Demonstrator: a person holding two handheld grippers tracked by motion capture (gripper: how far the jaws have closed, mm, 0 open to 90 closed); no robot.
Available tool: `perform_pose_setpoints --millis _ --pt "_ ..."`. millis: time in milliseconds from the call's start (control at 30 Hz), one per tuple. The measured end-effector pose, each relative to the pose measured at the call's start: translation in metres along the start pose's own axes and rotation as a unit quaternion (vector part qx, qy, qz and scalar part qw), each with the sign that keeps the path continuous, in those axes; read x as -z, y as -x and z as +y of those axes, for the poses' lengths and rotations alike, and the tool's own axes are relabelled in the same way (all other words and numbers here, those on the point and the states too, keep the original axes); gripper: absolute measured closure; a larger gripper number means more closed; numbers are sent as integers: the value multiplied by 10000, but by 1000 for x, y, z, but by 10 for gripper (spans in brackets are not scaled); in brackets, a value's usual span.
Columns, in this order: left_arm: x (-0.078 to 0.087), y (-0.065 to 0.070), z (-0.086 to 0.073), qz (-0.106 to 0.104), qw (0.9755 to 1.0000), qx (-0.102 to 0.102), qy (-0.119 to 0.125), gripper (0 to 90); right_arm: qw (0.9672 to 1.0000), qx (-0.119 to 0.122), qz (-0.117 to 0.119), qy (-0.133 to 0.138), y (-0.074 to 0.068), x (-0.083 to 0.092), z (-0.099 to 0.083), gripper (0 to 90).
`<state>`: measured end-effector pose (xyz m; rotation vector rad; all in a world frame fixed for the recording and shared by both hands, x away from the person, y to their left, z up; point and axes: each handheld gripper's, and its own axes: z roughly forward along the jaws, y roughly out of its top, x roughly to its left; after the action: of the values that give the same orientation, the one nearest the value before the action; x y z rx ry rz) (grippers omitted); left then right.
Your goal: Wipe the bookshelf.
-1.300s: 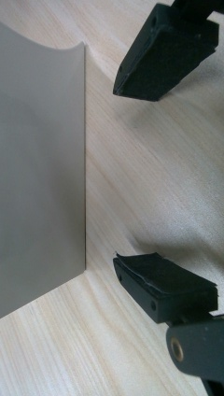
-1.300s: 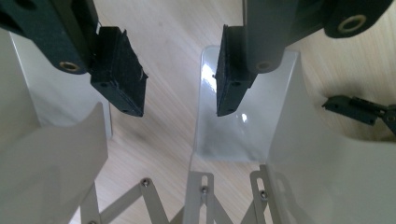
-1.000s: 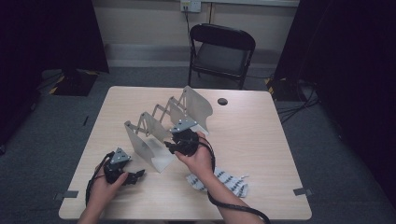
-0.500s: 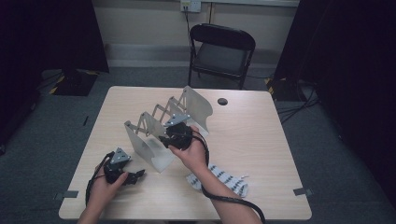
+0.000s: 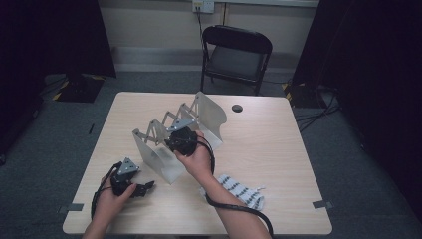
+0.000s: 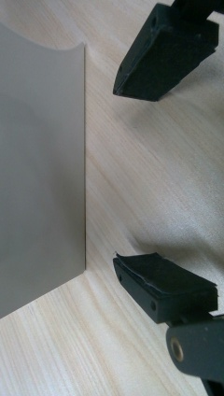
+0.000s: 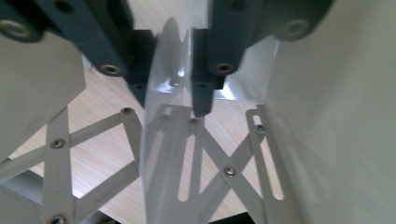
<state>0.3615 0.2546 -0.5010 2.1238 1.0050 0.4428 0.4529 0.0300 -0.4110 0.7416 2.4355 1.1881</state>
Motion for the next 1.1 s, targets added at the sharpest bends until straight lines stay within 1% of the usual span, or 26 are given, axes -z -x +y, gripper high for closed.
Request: perform_pose_setpoints --millis 33,67,133,167,267,367,533,567,700,767,833,867,1000,1100 --pt "0 0 0 0 10000 0 -1 147 10000 -28 -12 -6 1 -1 0 812" --pt "0 0 0 -1 10000 0 -1 147 9999 -113 39 0 3 -1 -1 837" --pt "0 0 0 -1 10000 -1 -2 147 10000 -64 -8 -6 5 -2 -1 868" --pt "0 0 0 -6 10000 -5 -9 147 10000 -52 -28 -3 6 -2 -1 877" --pt "0 0 0 -1 10000 -1 -1 147 9997 -234 12 10 10 -1 -2 895" --pt "0 0 0 -1 10000 -2 -2 147 9997 -240 49 -16 10 1 -2 896" --pt "0 0 0 -2 10000 0 -1 146 9998 -197 49 -72 10 5 -2 897" --pt "0 0 0 -1 10000 0 -1 147 9998 -170 41 -70 10 9 -5 897" --pt "0 0 0 -6 10000 -4 -10 147 9998 -177 86 -77 11 16 -10 896" --pt "0 0 0 -2 10000 -5 -12 146 9997 -189 147 -76 11 18 -13 893" --pt "0 0 0 -5 10000 -4 -10 147 9998 -99 133 -66 10 18 -14 883" --pt "0 0 0 -2 10000 -5 -12 147 9999 -70 128 -56 10 16 -13 847" --pt "0 0 0 -8 10000 -4 -11 147 9999 -77 48 -69 8 9 -5 791" --pt "0 0 0 -1 10000 -4 -2 147 9998 -144 -14 -140 7 2 -1 786"
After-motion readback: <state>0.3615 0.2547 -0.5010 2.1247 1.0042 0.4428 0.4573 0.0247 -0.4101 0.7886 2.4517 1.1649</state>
